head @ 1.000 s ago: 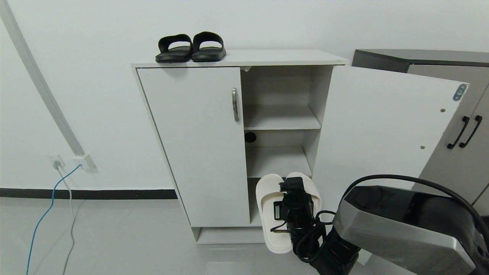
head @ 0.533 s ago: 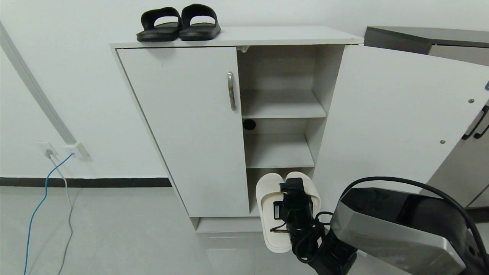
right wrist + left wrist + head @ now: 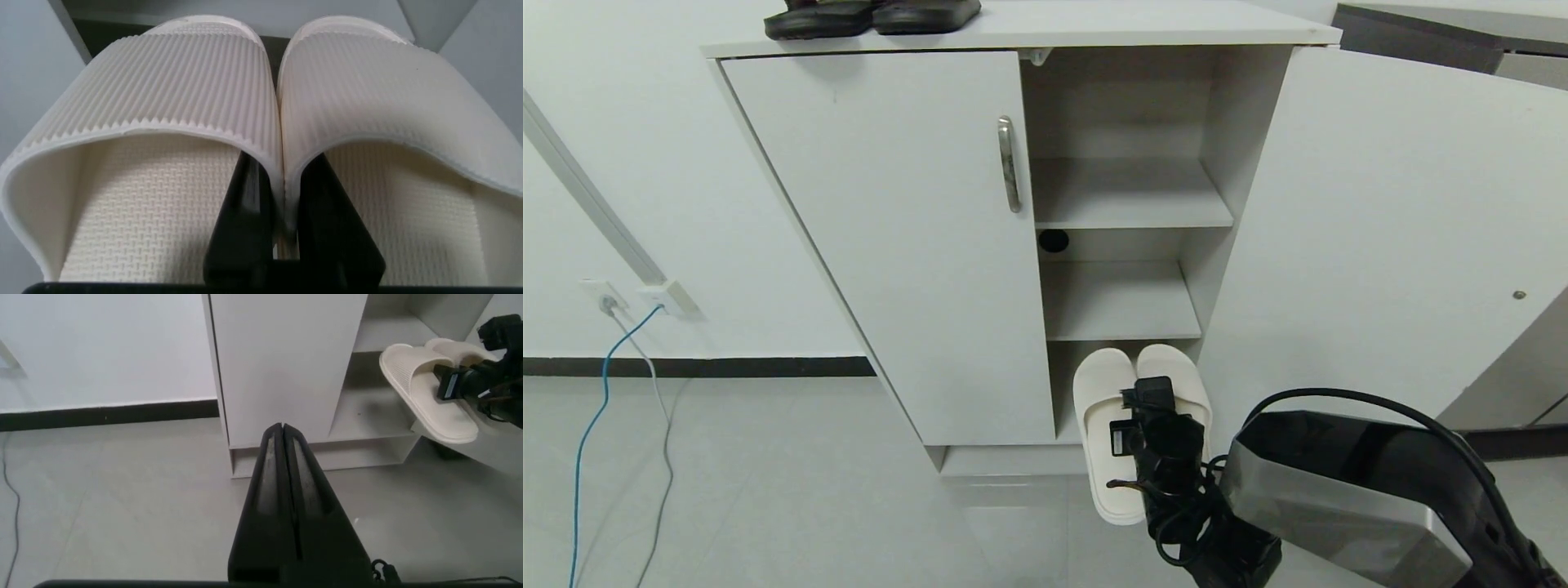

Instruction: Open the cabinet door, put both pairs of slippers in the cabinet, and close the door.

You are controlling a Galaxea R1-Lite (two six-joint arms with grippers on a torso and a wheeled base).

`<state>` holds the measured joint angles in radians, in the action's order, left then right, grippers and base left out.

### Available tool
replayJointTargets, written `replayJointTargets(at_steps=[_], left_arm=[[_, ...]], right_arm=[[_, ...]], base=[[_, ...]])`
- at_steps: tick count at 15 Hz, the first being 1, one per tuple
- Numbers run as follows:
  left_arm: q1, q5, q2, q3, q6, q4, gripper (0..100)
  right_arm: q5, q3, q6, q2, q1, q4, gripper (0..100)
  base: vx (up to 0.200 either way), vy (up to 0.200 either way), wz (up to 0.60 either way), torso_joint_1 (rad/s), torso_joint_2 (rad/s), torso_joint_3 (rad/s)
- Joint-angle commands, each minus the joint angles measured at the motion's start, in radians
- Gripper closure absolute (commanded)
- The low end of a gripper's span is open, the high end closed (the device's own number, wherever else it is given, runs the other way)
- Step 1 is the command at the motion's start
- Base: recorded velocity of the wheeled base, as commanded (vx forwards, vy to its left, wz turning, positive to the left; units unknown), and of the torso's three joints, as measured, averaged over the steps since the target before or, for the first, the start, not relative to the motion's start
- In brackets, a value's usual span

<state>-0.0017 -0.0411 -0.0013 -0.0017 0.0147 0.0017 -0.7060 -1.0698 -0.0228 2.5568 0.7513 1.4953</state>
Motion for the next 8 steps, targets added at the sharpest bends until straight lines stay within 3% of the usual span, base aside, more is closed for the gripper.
replayJointTargets(at_steps=[1, 4, 8], left_arm=[[0.000, 0.000, 0.001, 0.000, 0.001, 0.000, 100], [0.000, 0.000, 0.001, 0.000, 0.001, 0.000, 100], [0.000, 0.000, 0.001, 0.000, 0.001, 0.000, 100]], right_arm=[[0.000, -0.002, 0.000, 0.000, -0.001, 0.002, 100], [0.000, -0.004, 0.000, -0.003, -0.001, 0.003, 100], [0.000, -0.004, 0.000, -0.021, -0.006, 0.002, 100]], base=[[0.000, 0.000, 0.00, 0.000, 0.00, 0.000], [0.000, 0.000, 0.00, 0.000, 0.00, 0.000], [0.200, 0.000, 0.00, 0.006, 0.00, 0.002]])
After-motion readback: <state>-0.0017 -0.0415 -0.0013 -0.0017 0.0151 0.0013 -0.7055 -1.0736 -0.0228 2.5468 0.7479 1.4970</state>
